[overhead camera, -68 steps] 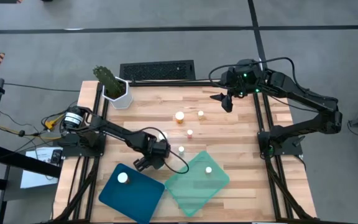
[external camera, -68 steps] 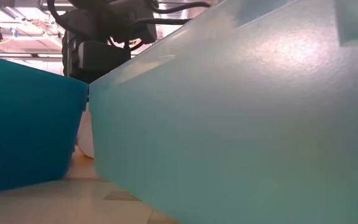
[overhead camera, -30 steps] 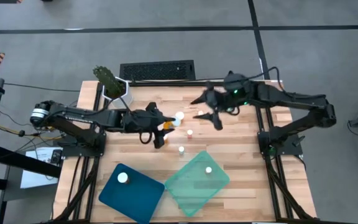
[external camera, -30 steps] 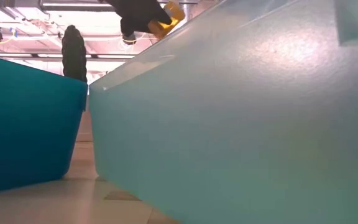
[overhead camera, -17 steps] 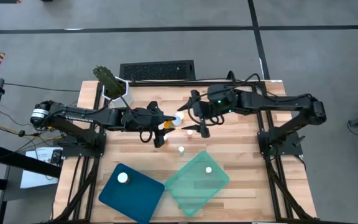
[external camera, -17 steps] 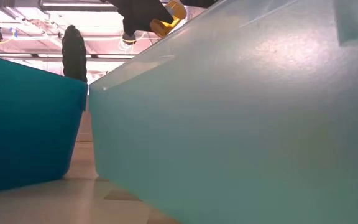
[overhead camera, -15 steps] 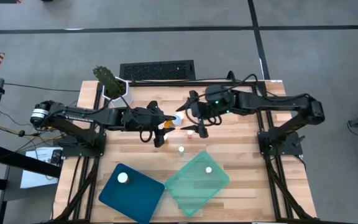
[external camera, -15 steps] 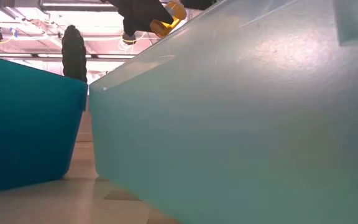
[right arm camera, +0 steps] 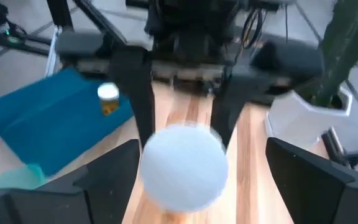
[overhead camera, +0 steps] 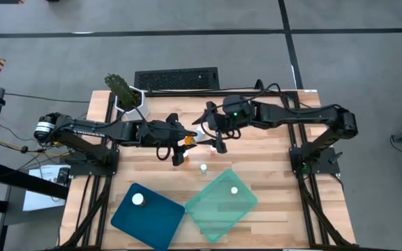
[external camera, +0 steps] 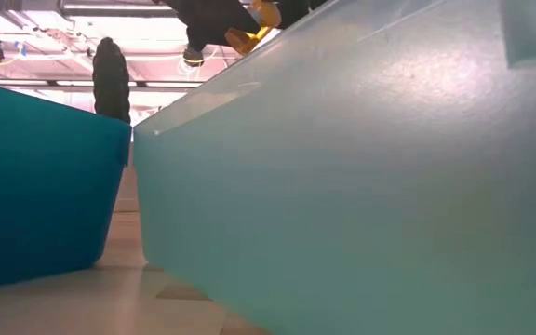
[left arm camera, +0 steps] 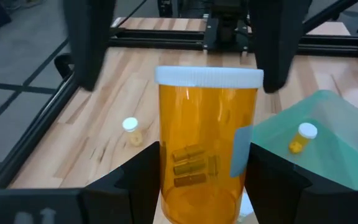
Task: Pick and place medicine bottles into bin by pill shape (circle, oval)
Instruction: Adjust the big orange pill bottles, then put the big orange pill bottle into the blue bin
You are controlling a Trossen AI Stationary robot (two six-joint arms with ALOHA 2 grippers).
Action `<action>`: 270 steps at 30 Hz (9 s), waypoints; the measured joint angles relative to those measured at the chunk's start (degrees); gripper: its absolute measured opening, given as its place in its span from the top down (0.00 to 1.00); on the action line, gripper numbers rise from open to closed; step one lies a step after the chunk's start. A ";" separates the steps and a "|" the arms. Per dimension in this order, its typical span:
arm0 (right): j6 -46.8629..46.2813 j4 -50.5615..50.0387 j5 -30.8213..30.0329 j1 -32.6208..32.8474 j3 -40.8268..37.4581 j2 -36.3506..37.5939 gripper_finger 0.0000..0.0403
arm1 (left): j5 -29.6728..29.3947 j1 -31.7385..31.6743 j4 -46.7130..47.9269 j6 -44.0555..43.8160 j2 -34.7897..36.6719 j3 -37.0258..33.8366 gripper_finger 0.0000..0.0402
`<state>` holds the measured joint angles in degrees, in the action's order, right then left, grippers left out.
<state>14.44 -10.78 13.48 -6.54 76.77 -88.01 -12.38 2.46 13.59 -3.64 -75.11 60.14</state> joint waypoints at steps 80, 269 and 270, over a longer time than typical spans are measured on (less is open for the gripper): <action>6.31 -15.17 -3.01 9.85 28.09 -40.24 0.45 | -14.25 0.04 33.40 -25.80 21.51 -0.02 0.27; -13.77 -59.53 -10.57 -1.01 30.21 27.98 0.19 | -4.90 61.48 46.87 -98.60 -18.75 3.33 0.46; -13.55 -59.53 -10.57 -1.01 30.21 27.98 0.19 | -4.90 61.48 46.62 -98.61 -18.75 3.11 0.46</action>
<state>0.88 -70.30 2.92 -7.55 106.98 -60.03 -17.28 63.94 60.21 -102.25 -93.86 63.25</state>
